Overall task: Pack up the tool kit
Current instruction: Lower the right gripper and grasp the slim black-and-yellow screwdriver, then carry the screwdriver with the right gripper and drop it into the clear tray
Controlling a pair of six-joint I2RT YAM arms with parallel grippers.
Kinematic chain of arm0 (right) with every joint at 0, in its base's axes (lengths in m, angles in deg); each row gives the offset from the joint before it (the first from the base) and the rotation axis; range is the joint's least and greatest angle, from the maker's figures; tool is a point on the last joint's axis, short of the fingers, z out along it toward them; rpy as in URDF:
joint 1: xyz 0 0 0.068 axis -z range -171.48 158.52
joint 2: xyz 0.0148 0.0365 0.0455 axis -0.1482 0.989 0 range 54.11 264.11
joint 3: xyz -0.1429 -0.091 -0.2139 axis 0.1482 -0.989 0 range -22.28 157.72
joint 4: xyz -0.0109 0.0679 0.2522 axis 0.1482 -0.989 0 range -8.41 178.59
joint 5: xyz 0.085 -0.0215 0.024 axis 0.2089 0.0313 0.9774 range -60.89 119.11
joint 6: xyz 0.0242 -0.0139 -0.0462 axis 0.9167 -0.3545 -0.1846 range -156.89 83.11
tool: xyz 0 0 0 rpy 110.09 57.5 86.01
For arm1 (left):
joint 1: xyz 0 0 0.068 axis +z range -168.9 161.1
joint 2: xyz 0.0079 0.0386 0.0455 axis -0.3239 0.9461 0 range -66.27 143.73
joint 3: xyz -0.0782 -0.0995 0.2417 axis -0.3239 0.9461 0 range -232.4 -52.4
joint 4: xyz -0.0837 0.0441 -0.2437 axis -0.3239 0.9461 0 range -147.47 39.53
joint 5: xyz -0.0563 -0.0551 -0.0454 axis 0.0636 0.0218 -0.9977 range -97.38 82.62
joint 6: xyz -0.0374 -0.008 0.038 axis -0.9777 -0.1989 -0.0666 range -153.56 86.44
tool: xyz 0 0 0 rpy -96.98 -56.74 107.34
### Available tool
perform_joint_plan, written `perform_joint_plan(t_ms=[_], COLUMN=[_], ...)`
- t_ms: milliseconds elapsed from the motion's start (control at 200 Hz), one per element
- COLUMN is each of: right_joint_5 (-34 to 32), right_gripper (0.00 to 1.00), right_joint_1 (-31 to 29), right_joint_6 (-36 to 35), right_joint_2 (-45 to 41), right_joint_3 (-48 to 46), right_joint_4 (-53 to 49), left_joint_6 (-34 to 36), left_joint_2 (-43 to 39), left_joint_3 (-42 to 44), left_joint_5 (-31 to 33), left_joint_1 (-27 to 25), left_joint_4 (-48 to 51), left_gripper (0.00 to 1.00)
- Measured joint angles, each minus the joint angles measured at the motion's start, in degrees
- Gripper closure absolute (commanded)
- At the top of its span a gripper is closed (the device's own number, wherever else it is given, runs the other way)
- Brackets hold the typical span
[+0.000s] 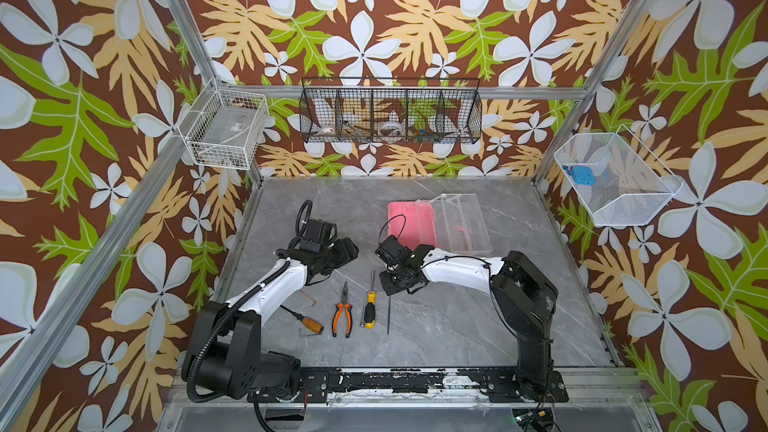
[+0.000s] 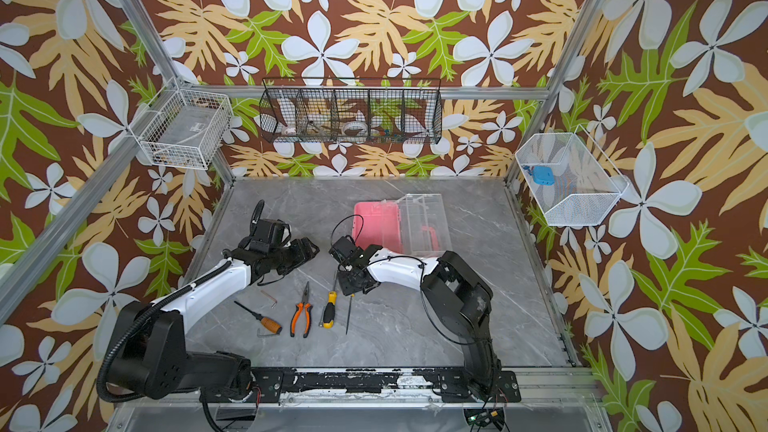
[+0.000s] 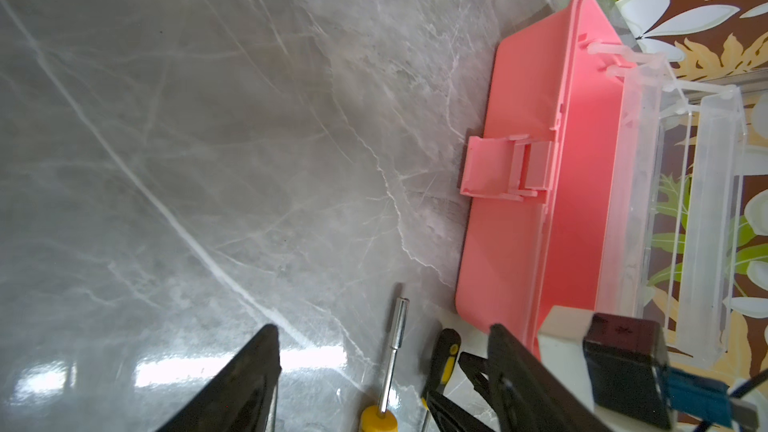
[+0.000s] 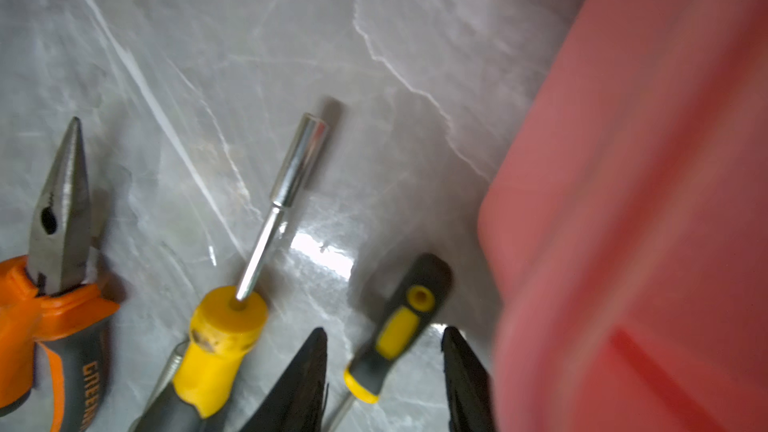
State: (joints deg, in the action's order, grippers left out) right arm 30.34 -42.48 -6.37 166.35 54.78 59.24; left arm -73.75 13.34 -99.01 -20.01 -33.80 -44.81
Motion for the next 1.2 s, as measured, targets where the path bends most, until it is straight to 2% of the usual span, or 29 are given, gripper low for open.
perform_joint_plan(t_ms=[220,480,811,1031,1201], right_joint_5=[-2.23,-1.68,-1.05,0.50,2.64], right_gripper=[0.55,0.63,0.87,0.96,1.00], right_joint_1=[-0.07,-0.79,-0.81,-0.81,0.24], right_joint_6=[-0.98,-2.27,-3.85,-4.22,-4.63], right_joint_2=[0.92,5.11,5.38,2.34,-0.63], right_joint_3=[0.04,3.74,4.28,4.66,8.46], right_joint_4=[-0.85,0.63,1.33,-1.31,-3.91], left_joint_6=[-0.02,0.00,-0.02,-0.17,-0.17], left_joint_2=[1.44,1.92,2.56,2.64,1.77], left_joint_3=[-0.28,-0.33,-0.24,-0.59,-0.63], left_joint_5=[-1.01,-1.18,-1.25,-1.51,-1.60], left_joint_1=[0.00,0.00,0.00,0.00,0.00], left_joint_4=[-0.74,-0.94,-1.95,-2.21,-2.43], left_gripper=[0.21,0.21,0.21,0.21,0.21])
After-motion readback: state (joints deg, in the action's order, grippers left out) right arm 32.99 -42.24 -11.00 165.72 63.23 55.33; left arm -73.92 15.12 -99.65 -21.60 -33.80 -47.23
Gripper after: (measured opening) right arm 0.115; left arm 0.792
